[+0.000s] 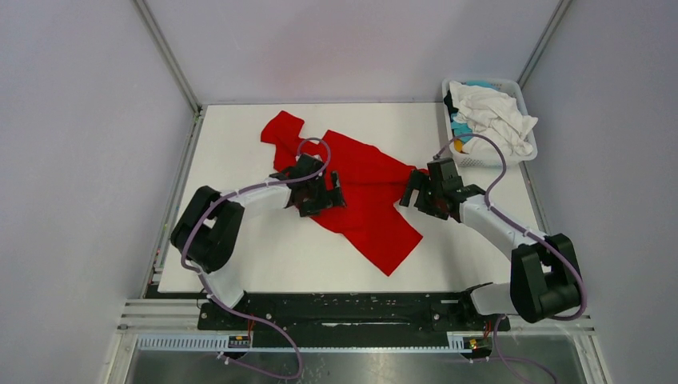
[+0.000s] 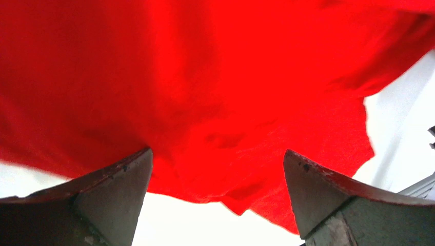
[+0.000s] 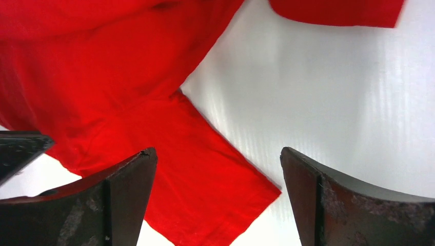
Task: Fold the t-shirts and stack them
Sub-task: Flatten out the tshirt
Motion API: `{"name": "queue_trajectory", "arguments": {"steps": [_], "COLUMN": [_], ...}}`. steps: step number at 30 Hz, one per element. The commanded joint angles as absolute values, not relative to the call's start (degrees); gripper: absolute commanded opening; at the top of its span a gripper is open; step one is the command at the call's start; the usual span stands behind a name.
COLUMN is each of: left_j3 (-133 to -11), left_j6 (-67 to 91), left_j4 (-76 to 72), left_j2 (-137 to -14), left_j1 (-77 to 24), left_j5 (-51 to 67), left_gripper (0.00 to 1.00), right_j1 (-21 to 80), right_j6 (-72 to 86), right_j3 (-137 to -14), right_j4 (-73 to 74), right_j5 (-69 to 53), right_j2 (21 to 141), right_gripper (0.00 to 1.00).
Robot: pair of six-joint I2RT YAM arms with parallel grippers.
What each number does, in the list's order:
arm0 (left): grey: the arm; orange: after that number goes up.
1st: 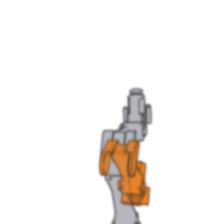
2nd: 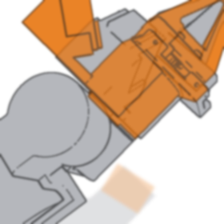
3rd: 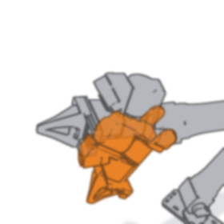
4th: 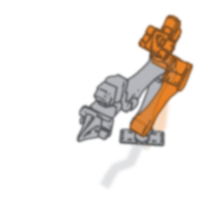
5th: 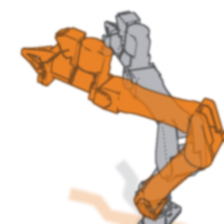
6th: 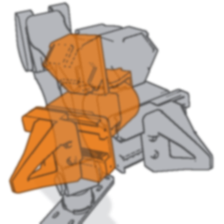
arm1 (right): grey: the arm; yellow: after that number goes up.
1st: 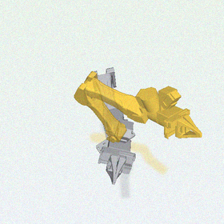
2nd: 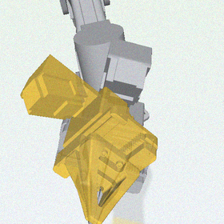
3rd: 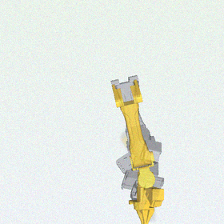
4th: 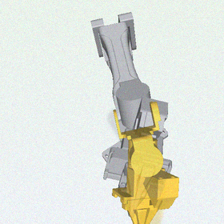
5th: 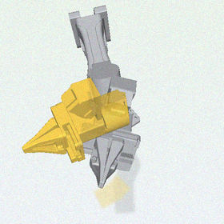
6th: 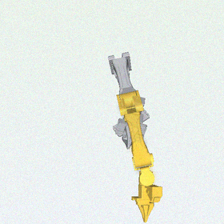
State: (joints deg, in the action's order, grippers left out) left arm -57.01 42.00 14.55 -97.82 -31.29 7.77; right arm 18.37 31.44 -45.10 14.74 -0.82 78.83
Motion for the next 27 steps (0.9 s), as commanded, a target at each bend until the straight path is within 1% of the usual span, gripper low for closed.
{"name": "queue_trajectory", "arguments": {"steps": [1, 4, 7, 9, 11, 14, 16, 18, 20, 22, 25, 27], "left_j3": [-62.53, -65.66, -63.02, -60.35, -59.97, -62.27, -66.35, -69.79, -71.71, -70.59, -66.81, -61.41], "left_j6": [42.55, 41.08, 41.09, 40.88, 40.13, 38.18, 37.95, 37.59, 37.09, 36.4, 36.23, 37.86], "left_j4": [17.57, 25.63, 26.58, 25.73, 26.95, 28.69, 30.8, 31.51, 31.53, 30.25, 32.11, 32.58], "left_j2": [-103.31, -105.35, -103.98, -102.01, -100.51, -99.46, -99.81, -100.1, -98.85, -95.19, -88.43, -83.37], "left_j1": [-30.57, -27.72, -20.96, -15.62, -11.07, -5.74, -2.98, -1.38, -1.65, -3.53, -10.6, -15.58], "left_j5": [8.18, 1.28, 3.27, 5.31, 4.92, 3.42, 0.51, 0.27, 2.14, 3.65, -1.8, -4.44], "left_gripper": [0.99, 0.99, 0.99, 0.99, 0.99, 0.99, 0.99, 0.99, 0.99, 0.99, 0.99, 0.99], "right_j1": [18.16, 17.61, 17.27, 17.09, 16.9, 16.81, 16.79, 16.74, 16.79, 16.81, 18.04, 20.26], "right_j6": [32.9, 33.19, 33.3, 32.88, 31.61, 30.64, 30.17, 29.47, 28.28, 27.46, 27.67, 27.25], "right_j3": [-44.12, -43.0, -41.68, -41.08, -40.91, -40.92, -40.74, -40.48, -40.8, -40.82, -39.89, -40.14], "right_j4": [18.05, 19.81, 20.55, 20.52, 20.52, 20.55, 20.38, 19.75, 19.26, 18.85, 17.83, 18.79], "right_j5": [8.31, 12.06, 14.65, 14.85, 14.47, 14.33, 14.01, 13.01, 10.19, 5.99, 2.3, 3.01], "right_j2": [72.08, 68.1, 64.06, 61.97, 60.72, 60.39, 60.51, 60.78, 61.51, 62.18, 62.58, 62.94], "right_gripper": [0.98, 0.98, 0.98, 0.98, 0.98, 0.98, 0.98, 0.98, 0.99, 0.99, 0.99, 0.99]}}
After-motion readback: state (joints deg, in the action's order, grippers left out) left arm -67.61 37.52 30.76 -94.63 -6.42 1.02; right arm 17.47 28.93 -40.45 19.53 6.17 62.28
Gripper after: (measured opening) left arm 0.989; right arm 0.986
